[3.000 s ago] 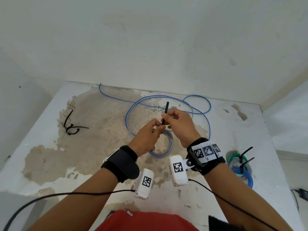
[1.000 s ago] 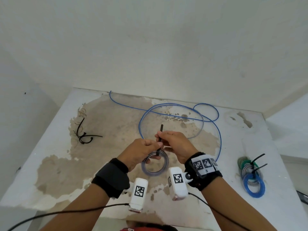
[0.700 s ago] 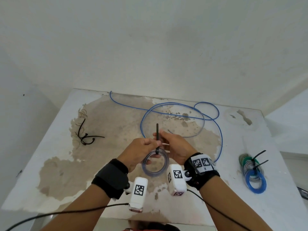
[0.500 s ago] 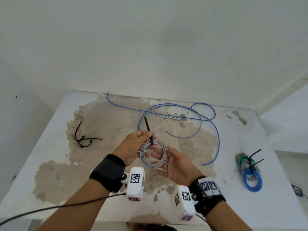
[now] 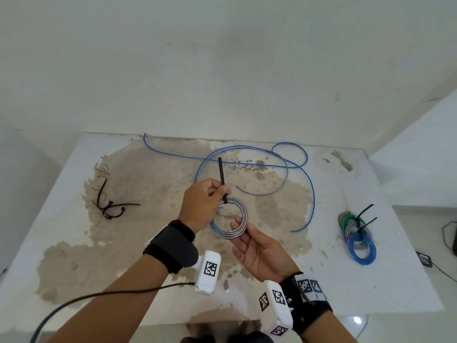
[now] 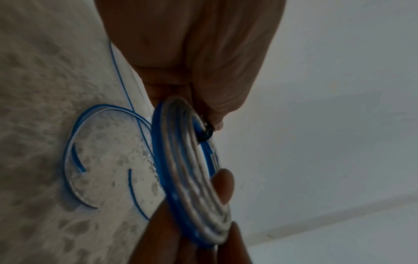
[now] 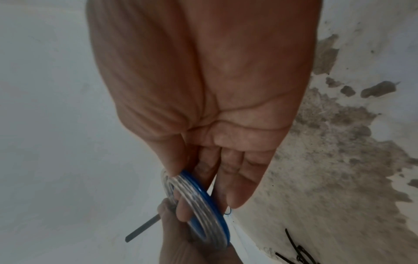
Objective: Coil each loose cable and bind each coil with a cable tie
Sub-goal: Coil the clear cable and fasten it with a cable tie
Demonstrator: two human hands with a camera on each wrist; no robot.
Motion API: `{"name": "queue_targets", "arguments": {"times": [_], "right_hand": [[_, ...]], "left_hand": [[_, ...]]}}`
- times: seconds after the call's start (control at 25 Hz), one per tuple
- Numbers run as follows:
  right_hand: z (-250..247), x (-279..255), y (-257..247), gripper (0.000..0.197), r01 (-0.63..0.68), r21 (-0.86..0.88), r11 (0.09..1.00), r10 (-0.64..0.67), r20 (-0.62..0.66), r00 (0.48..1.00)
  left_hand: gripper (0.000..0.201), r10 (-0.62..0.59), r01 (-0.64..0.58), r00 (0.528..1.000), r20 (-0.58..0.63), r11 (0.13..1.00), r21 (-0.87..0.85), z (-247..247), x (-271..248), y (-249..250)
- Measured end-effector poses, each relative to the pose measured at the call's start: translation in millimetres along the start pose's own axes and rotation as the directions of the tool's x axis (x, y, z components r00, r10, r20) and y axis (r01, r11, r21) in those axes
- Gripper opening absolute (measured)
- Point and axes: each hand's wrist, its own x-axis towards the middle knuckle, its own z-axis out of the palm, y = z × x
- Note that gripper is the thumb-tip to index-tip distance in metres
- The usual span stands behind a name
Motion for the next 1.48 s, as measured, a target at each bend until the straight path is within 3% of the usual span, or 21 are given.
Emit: {"name": "queue_targets", "arguments": {"times": [0.12,0.2,0.24,0.28,0.36,0.44,0.68,0.76,0.8,0.88,0.96,1.0,1.04,1.08,1.16,1.24,1.32,1.4,1.48], "right_hand": [[-7,-7,-3,0.045,0.005,0.019,1.0,-0.005,-0.018,1.0],[-13,-15,-6,0.033,0.015,0.015,1.0,-0.014,-0.072,0.997],[-16,-19,-9,0.034,0.025,0.026,0.999,-0.023,-0.082,0.996],[-20,-24,-13,0.034,0.042,0.035,0.999,-0.039,-0.083,0.996],[-26,-34,-22,0.032,0.067,0.038,0.997,-0.063,-0.083,0.995],[-37,-43,-31,0.031,0.078,0.046,0.996,-0.074,-0.087,0.993],[-63,-70,-47,0.031,0.067,0.101,0.993,-0.062,-0.051,0.997],[-72,-79,-54,0.043,0.08,0.082,0.993,-0.079,-0.017,0.997],[-78,-85,-59,0.049,0.086,0.074,0.994,-0.085,-0.019,0.996],[-88,-95,-68,0.034,0.097,0.026,0.995,-0.095,-0.056,0.994],[-104,-108,-77,0.027,0.113,-0.15,0.982,-0.13,-0.111,0.985],[-118,-115,-82,0.026,0.113,-0.332,0.937,-0.167,-0.138,0.976],[-131,-121,-85,0.025,0.1,-0.547,0.831,-0.214,-0.149,0.966],[-151,-128,-87,0.025,0.078,-0.741,0.667,-0.281,-0.153,0.948],[-193,-143,-92,0.025,0.045,-0.943,0.33,-0.453,-0.117,0.884],[-230,-160,-101,0.02,-0.01,-0.999,0.037,-0.626,-0.031,0.779],[-260,-172,-113,0.015,-0.174,-0.961,-0.216,-0.736,0.044,0.675],[-277,-174,-125,0.013,-0.347,-0.877,-0.333,-0.789,0.058,0.611],[-289,-168,-131,0.01,-0.452,-0.807,-0.38,-0.792,0.031,0.61]], "left_hand": [[0.017,0.094,-0.09,0.995,-0.04,0.993,0.081,11,-6,4],[0.017,0.007,-0.007,1.0,-0.002,1.0,0.0,20,-10,13],[0.02,-0.089,0.094,0.994,0.063,0.992,-0.08,24,-11,17],[0.025,-0.202,0.227,0.967,0.154,0.96,-0.164,29,-14,22],[0.039,-0.363,0.46,0.865,0.347,0.849,-0.258,36,-22,25],[0.045,-0.378,0.534,0.802,0.462,0.801,-0.272,42,-32,22],[0.038,-0.324,0.495,0.842,0.432,0.782,-0.379,83,-53,28],[0.038,-0.316,0.489,0.845,0.432,0.784,-0.382,98,-57,31],[0.04,-0.313,0.489,0.841,0.441,0.789,-0.371,108,-59,32],[0.04,-0.317,0.479,0.832,0.456,0.824,-0.302,126,-63,29],[0.039,-0.355,0.458,0.83,0.431,0.874,-0.162,146,-66,20],[0.041,-0.38,0.441,0.835,0.398,0.895,-0.07,157,-66,10],[0.044,-0.401,0.411,0.846,0.352,0.91,0.048,164,-67,-2],[0.048,-0.404,0.348,0.863,0.304,0.911,0.221,170,-68,-19],[0.058,-0.384,0.189,0.885,0.265,0.814,0.549,176,-70,-51],[0.069,-0.421,0.09,0.857,0.296,0.688,0.72,182,-71,-76],[0.072,-0.464,0.006,0.826,0.321,0.576,0.818,191,-73,-94],[0.071,-0.456,-0.057,0.828,0.326,0.511,0.858,195,-77,-108],[0.075,-0.437,-0.091,0.834,0.337,0.493,0.865,194,-79,-114]]}}
